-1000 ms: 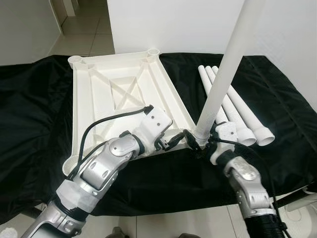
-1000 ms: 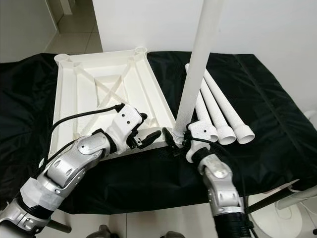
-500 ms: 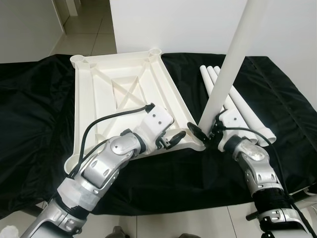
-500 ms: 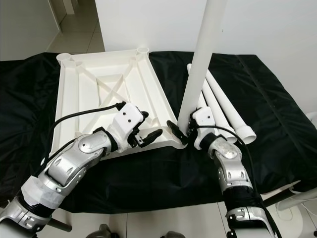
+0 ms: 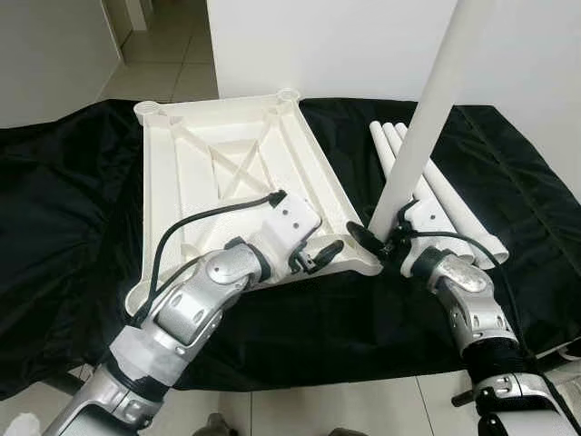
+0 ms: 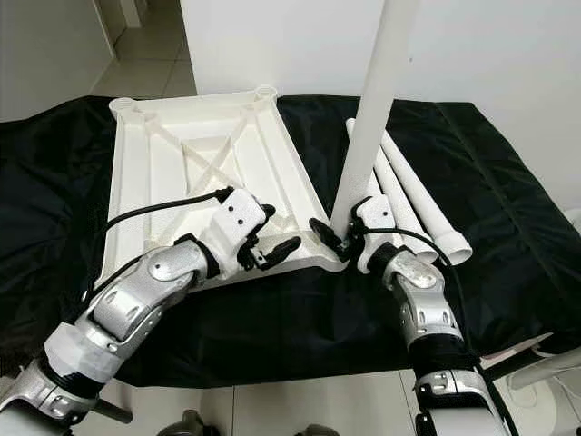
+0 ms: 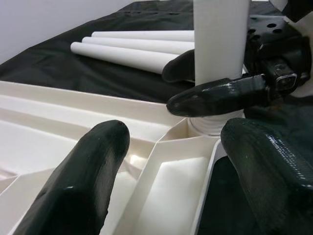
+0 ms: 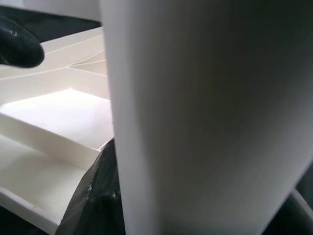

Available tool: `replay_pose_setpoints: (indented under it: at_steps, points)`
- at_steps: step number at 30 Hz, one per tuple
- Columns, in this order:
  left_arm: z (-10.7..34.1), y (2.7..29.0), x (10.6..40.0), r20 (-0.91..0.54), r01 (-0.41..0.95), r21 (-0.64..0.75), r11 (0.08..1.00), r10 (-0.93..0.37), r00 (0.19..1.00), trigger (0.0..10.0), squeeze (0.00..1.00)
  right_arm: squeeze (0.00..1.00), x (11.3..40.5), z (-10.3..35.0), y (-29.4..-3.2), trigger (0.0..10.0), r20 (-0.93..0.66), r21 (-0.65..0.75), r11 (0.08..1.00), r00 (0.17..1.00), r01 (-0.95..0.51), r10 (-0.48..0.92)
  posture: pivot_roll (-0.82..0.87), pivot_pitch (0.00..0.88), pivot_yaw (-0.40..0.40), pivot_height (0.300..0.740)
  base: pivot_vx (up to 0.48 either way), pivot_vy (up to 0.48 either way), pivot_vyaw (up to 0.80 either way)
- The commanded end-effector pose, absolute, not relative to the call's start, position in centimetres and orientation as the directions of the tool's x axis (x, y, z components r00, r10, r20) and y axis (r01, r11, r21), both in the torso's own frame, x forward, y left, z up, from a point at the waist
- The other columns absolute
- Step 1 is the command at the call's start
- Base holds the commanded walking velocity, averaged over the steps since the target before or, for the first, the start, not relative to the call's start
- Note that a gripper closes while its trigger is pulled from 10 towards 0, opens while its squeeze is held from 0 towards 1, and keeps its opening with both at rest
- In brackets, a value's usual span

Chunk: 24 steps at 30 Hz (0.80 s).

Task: Building children table

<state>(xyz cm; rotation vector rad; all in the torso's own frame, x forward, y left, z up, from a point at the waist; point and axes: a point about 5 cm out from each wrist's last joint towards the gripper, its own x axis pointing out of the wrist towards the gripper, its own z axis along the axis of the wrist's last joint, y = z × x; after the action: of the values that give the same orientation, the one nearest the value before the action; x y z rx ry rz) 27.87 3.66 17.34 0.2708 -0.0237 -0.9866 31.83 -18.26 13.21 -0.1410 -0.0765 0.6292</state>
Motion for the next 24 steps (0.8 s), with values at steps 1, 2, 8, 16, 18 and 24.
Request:
replay_pose_setpoints:
  at_steps: [1, 2, 8, 16, 18, 24]
  points:
    - [17.4, 3.3, 27.6, -0.128, 0.869, 0.252, 0.425, -0.876, 0.466, 10.0, 0.00, 0.00, 31.6, 12.0, -18.7, 10.0, -0.018, -0.109, 0.844, 0.850, -0.525, 0.526, -0.11, 0.000, -0.003, 0.740, 0.000, 0.000, 0.00]
    - [17.4, 3.3, 27.6, -0.128, 0.869, 0.252, 0.425, -0.876, 0.466, 10.0, 0.00, 0.00, 31.7, 11.8, -18.8, 10.0, -0.023, -0.096, 0.863, 0.868, -0.496, 0.497, -0.11, 0.000, -0.003, 0.740, 0.000, 0.000, 0.00]
    - [17.3, 3.2, 27.6, -0.122, 0.870, 0.253, 0.423, -0.878, 0.462, 10.0, 0.00, 0.00, 31.2, 11.9, -17.4, 10.0, 0.014, -0.082, 0.941, 0.944, -0.328, 0.330, -0.12, 0.000, -0.001, 0.740, 0.000, 0.000, 0.00]
    - [17.2, 3.2, 27.6, -0.122, 0.869, 0.256, 0.423, -0.878, 0.463, 10.0, 0.00, 0.00, 30.4, 11.5, -16.2, 10.0, -0.007, -0.064, 0.992, 0.994, -0.107, 0.107, -0.11, 0.000, -0.005, 0.740, 0.000, 0.000, 0.00]
    - [17.2, 3.3, 27.7, -0.122, 0.867, 0.257, 0.427, -0.876, 0.467, 10.0, 0.00, 0.00, 29.9, 11.5, -15.6, 10.0, -0.014, -0.034, 0.999, 1.000, -0.012, 0.012, -0.11, 0.000, -0.005, 0.740, 0.000, 0.000, 0.00]
    - [17.2, 3.5, 27.6, -0.122, 0.864, 0.255, 0.434, -0.872, 0.474, 10.0, 0.00, 0.00, 29.0, 11.7, -13.8, 10.0, 0.009, 0.017, 0.998, 0.999, 0.053, -0.054, -0.10, 0.000, -0.008, 0.740, 0.000, 0.000, 0.00]
